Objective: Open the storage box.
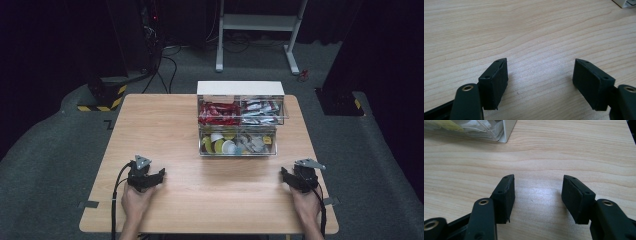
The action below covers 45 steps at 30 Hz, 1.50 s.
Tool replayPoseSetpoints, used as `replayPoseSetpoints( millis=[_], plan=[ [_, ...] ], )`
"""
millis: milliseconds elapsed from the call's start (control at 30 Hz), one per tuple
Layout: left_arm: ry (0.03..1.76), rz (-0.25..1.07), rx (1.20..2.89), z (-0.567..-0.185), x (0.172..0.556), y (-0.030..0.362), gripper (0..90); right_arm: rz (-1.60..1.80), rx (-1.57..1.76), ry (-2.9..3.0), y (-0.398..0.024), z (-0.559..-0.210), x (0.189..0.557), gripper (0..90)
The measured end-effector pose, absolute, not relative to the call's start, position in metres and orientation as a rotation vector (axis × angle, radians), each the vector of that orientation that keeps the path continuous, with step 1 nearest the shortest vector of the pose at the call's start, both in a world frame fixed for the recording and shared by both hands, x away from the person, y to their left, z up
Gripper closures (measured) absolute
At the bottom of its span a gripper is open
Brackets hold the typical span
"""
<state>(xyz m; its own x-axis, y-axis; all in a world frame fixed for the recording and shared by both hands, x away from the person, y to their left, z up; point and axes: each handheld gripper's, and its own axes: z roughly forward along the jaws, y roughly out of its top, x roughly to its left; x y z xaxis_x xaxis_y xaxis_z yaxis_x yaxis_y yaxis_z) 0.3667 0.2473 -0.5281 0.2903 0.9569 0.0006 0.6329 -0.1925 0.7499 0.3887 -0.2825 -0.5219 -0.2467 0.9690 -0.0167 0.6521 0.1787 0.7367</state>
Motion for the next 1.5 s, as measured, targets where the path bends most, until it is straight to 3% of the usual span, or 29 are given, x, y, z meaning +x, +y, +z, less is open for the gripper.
replayPoseSetpoints(
  millis=[767,1500],
  plan=[
    [1.414,0.634,1.92,-0.528,0.367,0.248,29.1,0.876,1.551,2.007,-0.287,-0.516,0.388,45.7],
    [1.413,0.633,1.914,-0.528,0.366,0.249,29.2,1.053,1.433,1.975,-0.278,-0.473,0.372,51.0]
  ],
)
